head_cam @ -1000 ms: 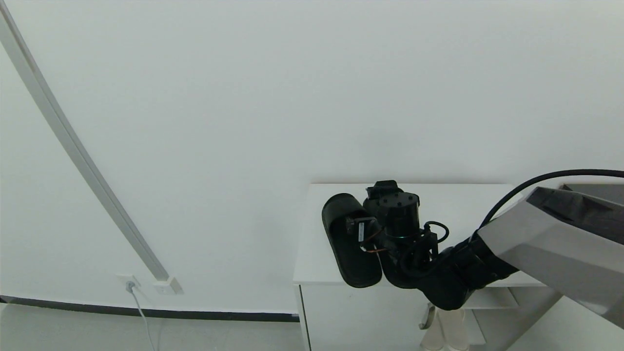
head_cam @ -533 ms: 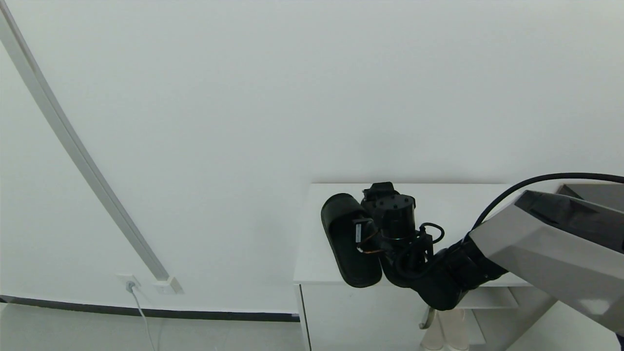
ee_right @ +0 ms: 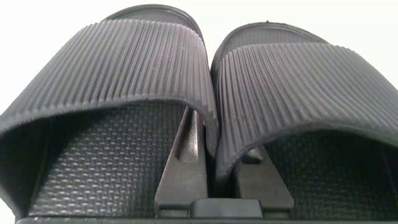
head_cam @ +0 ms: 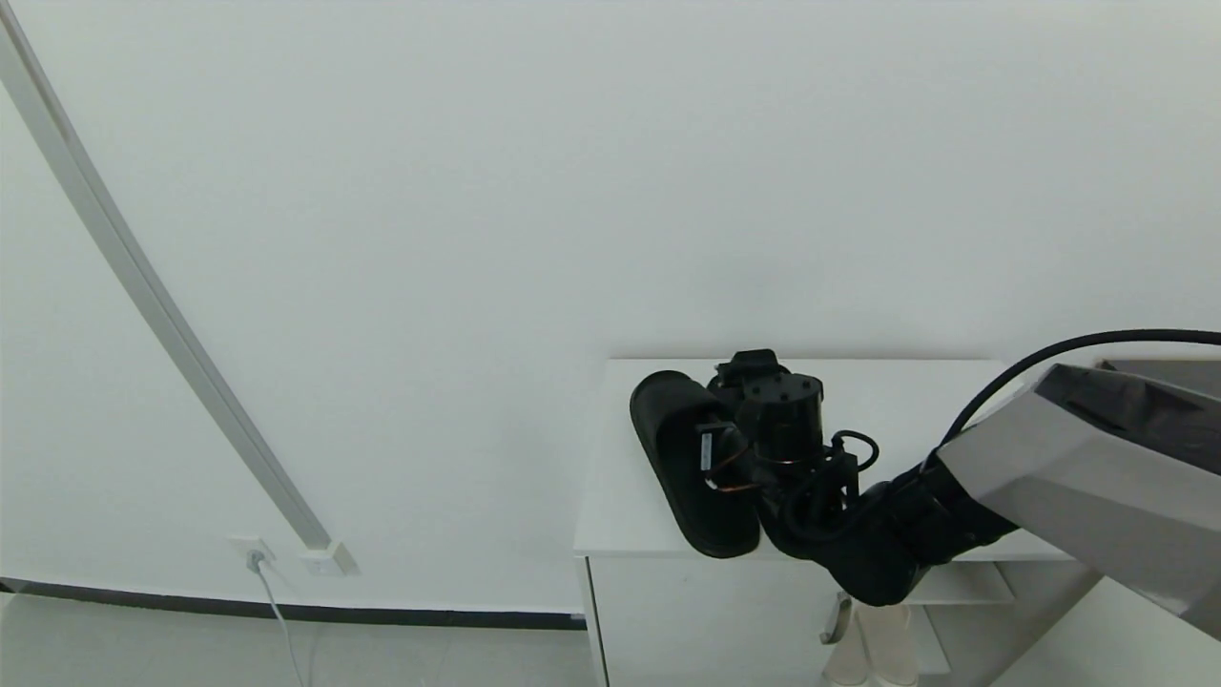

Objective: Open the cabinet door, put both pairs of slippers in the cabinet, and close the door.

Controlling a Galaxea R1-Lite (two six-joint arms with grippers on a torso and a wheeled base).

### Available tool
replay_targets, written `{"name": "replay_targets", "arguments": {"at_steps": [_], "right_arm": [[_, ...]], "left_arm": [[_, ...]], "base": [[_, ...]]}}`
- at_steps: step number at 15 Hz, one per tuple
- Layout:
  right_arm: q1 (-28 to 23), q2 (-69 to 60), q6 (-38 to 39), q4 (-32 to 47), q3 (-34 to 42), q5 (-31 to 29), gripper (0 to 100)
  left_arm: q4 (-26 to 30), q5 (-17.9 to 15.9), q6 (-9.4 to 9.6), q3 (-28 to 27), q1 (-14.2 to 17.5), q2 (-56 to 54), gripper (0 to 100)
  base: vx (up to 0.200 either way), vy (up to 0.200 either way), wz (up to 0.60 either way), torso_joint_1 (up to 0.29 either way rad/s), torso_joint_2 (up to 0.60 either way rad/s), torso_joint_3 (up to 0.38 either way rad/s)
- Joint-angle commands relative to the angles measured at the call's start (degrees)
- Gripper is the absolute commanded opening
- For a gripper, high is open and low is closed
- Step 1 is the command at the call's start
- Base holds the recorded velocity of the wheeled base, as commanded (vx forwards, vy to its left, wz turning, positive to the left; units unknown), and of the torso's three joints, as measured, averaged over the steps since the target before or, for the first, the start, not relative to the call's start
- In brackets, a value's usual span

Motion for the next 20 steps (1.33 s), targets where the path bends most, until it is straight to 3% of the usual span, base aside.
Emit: {"name": "replay_targets", "arguments": {"at_steps": [1,5,8,12,20], "right_arm": [[0.2,-9.51,-0.55,0.06,6.69,4.24,0],[1.7,-22.78,-0.82,0.68,20.58,13.02,0],[5.21,-28.84,-0.11,2.96,26.82,15.05,0],[8.11,-29.19,-0.11,3.84,27.17,14.78,0],[8.9,-30.69,-0.11,3.84,28.75,14.69,0]], "left_arm": [[-0.01,-0.06,-0.01,0.01,0.01,0.05,0],[-0.01,-0.06,-0.01,0.01,0.01,0.05,0],[-0.01,0.12,-0.18,0.01,0.01,0.05,0],[-0.01,0.56,-0.62,0.01,0.01,0.05,0],[-0.01,0.64,-0.8,0.01,0.01,0.14,0]], "base": [[0.0,0.0,0.0,0.0,0.0,0.0],[0.0,0.0,0.0,0.0,0.0,0.0],[0.0,0.0,0.0,0.0,0.0,0.0],[0.0,0.0,0.0,0.0,0.0,0.0],[-0.025,0.0,0.0,0.001,0.0,0.0]]}}
